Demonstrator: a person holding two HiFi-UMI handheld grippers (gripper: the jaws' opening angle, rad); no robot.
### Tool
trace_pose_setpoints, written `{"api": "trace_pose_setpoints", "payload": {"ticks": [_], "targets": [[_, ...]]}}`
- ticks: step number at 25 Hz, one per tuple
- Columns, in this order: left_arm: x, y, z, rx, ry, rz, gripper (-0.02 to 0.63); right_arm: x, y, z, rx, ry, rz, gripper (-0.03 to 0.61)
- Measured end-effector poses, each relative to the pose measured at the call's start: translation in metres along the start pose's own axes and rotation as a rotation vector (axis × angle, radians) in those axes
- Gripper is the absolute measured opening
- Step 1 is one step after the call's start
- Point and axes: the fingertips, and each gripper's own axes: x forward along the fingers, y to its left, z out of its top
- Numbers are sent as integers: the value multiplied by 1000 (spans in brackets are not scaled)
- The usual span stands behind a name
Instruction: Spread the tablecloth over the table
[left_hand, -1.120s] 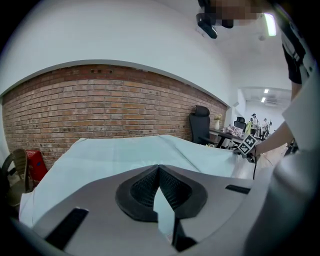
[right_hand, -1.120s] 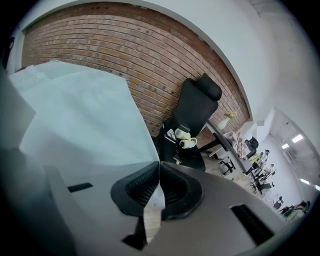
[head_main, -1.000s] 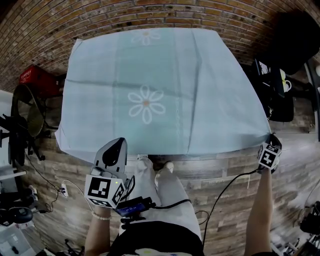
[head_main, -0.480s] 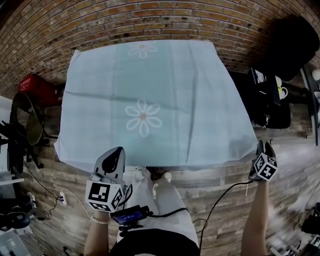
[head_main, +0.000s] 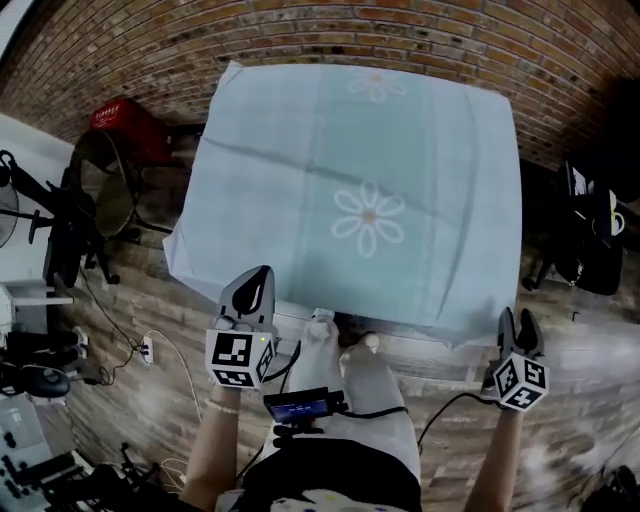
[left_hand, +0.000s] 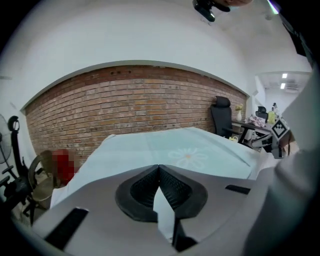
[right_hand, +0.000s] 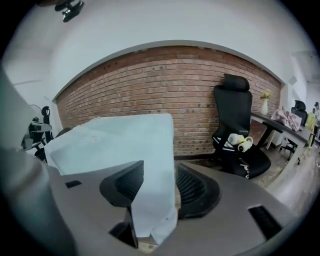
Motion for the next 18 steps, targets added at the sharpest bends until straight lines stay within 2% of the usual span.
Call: {"api": "trace_pose_setpoints", "payload": {"ticks": [4, 7, 10, 13, 18], "targets": [[-35, 93, -40, -63, 38, 199, 19, 11, 29, -13, 21, 21, 23, 243], [-54, 159, -73, -129, 89, 313, 130, 15, 37, -21, 6, 63, 15, 265], [-64, 210, -106, -217, 139, 411, 145, 18, 42, -23, 5, 92, -5, 265], [-61, 233, -128, -247, 180, 438, 160, 20, 46, -24, 11, 105, -30, 266], [-45, 235, -136, -292, 178, 397, 211, 27, 55, -23, 42, 100, -40, 277]]}}
